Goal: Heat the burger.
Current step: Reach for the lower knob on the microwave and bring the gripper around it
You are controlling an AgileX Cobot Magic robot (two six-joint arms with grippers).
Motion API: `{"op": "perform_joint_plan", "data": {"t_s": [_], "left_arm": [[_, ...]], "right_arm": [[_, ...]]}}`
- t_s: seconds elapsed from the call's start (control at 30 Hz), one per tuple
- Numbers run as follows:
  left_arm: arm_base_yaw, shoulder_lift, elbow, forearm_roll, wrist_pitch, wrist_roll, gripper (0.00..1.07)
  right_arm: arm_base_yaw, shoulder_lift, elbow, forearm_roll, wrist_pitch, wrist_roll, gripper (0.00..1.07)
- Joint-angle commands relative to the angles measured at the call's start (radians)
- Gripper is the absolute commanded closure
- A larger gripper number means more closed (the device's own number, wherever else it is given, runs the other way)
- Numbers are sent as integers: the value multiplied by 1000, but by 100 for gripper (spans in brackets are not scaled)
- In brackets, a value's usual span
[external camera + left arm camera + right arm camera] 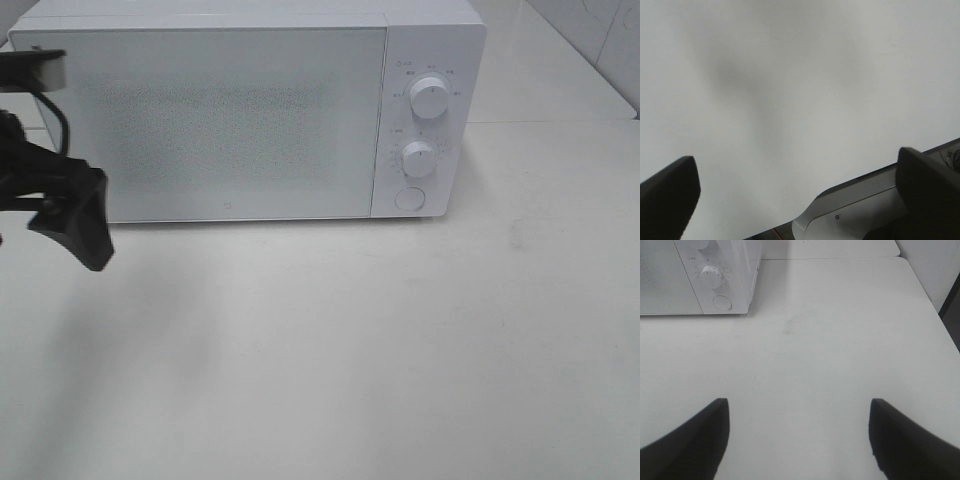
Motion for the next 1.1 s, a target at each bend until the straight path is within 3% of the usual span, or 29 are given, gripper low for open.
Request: {"op": "perform_joint_plan", "data": {"t_s": [0.03,0.07,0.13,0.27,0.43,0.67,0.87,0.93,1.1], "left_arm": [[55,-47,21,1,30,10,6],[112,-88,49,2,30,23,6],[134,-106,65,2,30,26,6],[255,-211,151,-2,35,23,6],[324,-336,221,3,39,15,6],[334,-503,305,32,41,15,6],[334,-687,427,48,28,-6,6],[334,-817,517,57,5,-27,6],[334,-940,573,52,-21,-27,6]], "right_arm": [[-3,-30,1,3,-7,-8,32],[-3,-30,1,3,-7,-8,32],[-3,-30,1,3,-7,-7,32],[-3,-30,1,3,-7,-7,32],[-3,-30,1,3,-7,-7,32],[-3,-30,1,3,-7,-7,32],[-3,-30,1,3,-7,-7,32],[-3,-30,1,3,-7,-7,32],[-3,-30,1,3,-7,-7,32]]}}
